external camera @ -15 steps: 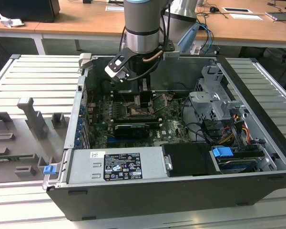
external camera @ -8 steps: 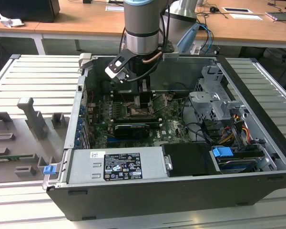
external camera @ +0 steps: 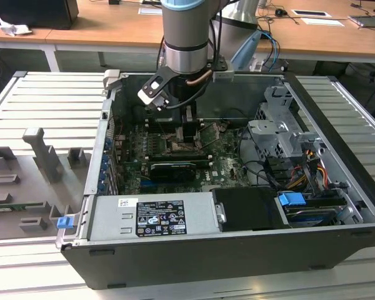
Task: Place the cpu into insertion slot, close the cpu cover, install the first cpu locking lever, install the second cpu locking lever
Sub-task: 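Place the cpu into insertion slot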
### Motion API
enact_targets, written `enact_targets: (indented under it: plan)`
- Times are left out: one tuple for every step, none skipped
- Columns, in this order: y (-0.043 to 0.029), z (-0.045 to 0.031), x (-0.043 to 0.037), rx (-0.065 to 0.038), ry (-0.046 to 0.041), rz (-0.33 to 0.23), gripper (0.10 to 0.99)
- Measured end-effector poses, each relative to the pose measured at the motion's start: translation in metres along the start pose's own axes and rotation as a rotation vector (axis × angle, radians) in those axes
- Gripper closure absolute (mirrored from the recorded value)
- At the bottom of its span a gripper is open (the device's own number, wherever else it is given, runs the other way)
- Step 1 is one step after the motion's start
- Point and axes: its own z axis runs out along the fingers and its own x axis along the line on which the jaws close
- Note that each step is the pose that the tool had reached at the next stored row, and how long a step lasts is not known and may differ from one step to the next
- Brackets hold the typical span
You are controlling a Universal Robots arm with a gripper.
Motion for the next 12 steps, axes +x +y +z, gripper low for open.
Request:
enact_targets:
  plan:
    - [-0.0001, 0.0006, 0.0, 0.0, 0.0, 0.0, 0.553]
    - [-0.0002, 0.0011, 0.0, 0.0, 0.0001, 0.0, 0.553]
    - [-0.0002, 0.0016, 0.0, 0.0, 0.0, 0.0, 0.553]
    - [-0.0004, 0.0026, 0.0, 0.0, 0.0001, 0.0, 0.553]
    - [-0.0006, 0.0036, -0.0001, 0.0, 0.0, 0.0, 0.553]
    - [-0.0007, 0.0048, -0.0001, 0.0, 0.0, 0.0, 0.553]
    - [-0.0008, 0.0057, -0.0001, 0.0, 0.0, 0.0, 0.553]
    - [-0.001, 0.0065, -0.0001, 0.0, 0.0001, 0.0, 0.553]
    - [-0.0011, 0.0071, -0.0001, 0.0, 0.0001, 0.0, 0.553]
    - [-0.0012, 0.0079, -0.0001, 0.0, 0.0, 0.0, 0.553]
    - [-0.0014, 0.0087, -0.0002, 0.0, 0.0, 0.0, 0.553]
    - [-0.0015, 0.0093, -0.0002, 0.0, -0.0001, 0.0, 0.553]
